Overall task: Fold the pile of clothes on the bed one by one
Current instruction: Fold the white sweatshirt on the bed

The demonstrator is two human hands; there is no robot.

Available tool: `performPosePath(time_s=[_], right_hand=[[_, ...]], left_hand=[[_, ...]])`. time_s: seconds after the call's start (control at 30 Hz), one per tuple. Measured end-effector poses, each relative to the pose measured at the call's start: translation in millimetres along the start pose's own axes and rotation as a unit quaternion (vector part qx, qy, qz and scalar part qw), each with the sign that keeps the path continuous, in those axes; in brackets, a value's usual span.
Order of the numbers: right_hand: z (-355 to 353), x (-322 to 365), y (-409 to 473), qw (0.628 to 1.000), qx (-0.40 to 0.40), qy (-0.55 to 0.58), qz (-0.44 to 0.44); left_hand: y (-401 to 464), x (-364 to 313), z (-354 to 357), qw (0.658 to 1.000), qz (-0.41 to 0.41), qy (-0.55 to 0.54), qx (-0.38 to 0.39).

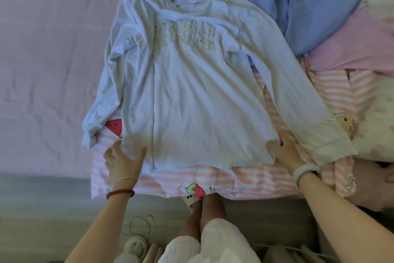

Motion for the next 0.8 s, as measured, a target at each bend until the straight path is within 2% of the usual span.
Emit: performPosePath(time_s=[0.07,0.17,0.23,0.43,0.57,0.63,0.7,0.8], right_hand=[[0.8,-8.4,-2.5,0.999,-0.037,0.015,-0.018],[-1.4,-13.9,-7.0,0.993,-0.105,0.020,-0.043],[-1.8,-15.5,-9.8,0.990,-0.123,0.044,-0.058],[3.7,-12.0,-20.8,0.979,-0.143,0.096,-0.109],[5.4,-15.0,-25.0,0.979,-0.127,0.116,-0.113],[0.6,-23.9,-20.8,0.980,-0.140,0.116,-0.084],[-5.9,-33.9,-17.0,0.976,-0.169,0.124,-0.052],[-13.7,-41.7,-15.4,0.967,-0.212,0.135,-0.042]], left_hand=[[-10.8,0.8,8.7,0.998,0.022,0.053,-0.026],[-10.0,8.9,16.8,0.994,0.001,0.109,0.001],[-4.7,13.1,17.9,0.993,-0.012,0.117,0.008],[1.9,8.0,23.3,0.991,-0.016,0.124,0.050],[8.1,6.8,29.7,0.992,-0.047,0.115,0.024],[7.4,6.0,29.2,0.996,-0.061,0.058,0.008],[1.5,8.9,25.6,0.995,-0.074,-0.063,-0.016],[-7.1,28.5,18.7,0.963,-0.117,-0.240,-0.036]])
Point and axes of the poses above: each hand's wrist, its own y-axis towards the middle knuckle, its own z-axis out of the palm, x = y × z, the point moved 2 cm from there along y, towards the middle knuckle, and after that the axes turned 10 degrees about y, right-handed, at the moved point
